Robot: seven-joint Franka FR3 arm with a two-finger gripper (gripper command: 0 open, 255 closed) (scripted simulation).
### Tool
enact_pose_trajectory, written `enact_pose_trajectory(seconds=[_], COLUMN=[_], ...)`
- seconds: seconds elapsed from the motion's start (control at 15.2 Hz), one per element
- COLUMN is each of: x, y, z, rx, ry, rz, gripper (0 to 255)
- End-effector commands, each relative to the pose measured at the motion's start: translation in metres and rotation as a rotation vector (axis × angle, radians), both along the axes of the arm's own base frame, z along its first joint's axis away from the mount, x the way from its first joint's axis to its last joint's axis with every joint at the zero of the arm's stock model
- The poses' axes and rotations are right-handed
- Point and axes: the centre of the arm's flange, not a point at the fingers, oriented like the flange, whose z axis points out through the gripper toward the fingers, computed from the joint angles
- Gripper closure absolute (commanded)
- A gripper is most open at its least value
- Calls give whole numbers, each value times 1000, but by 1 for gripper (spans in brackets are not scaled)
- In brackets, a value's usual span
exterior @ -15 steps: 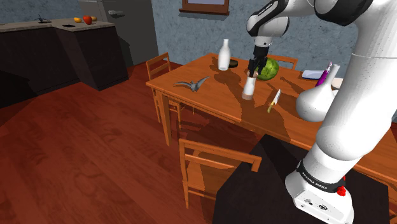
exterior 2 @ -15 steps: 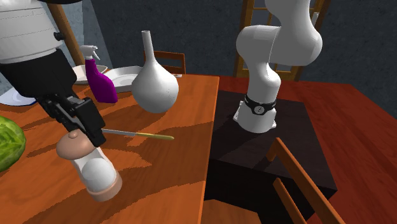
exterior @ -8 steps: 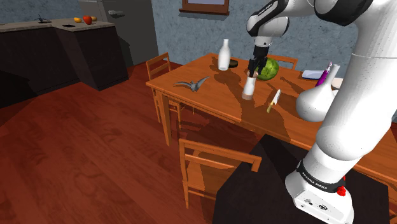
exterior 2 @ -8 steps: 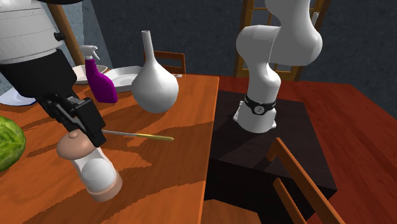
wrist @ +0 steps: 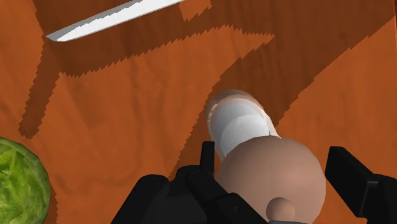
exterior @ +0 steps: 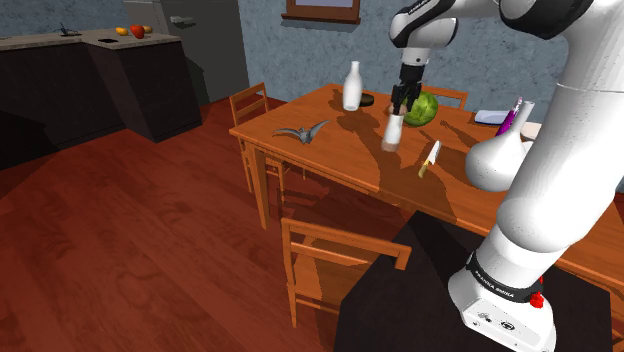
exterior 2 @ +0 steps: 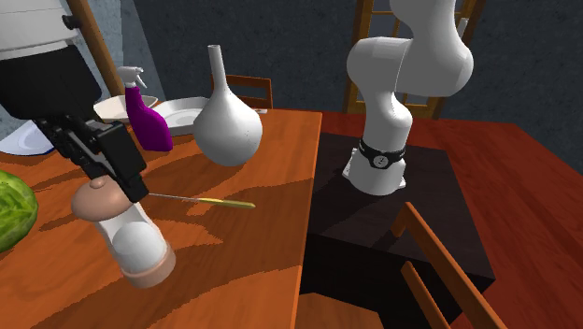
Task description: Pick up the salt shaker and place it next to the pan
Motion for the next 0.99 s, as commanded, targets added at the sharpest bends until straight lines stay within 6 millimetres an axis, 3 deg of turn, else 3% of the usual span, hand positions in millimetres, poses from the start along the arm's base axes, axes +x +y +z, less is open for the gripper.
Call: enact_pose_trajectory(seconds=[0.0,0.92], x=[-1,-1], y=[-1,-1], z=[10,84], rx=[0,0], ry=[0,0], rz=[0,0], gripper=[255,255])
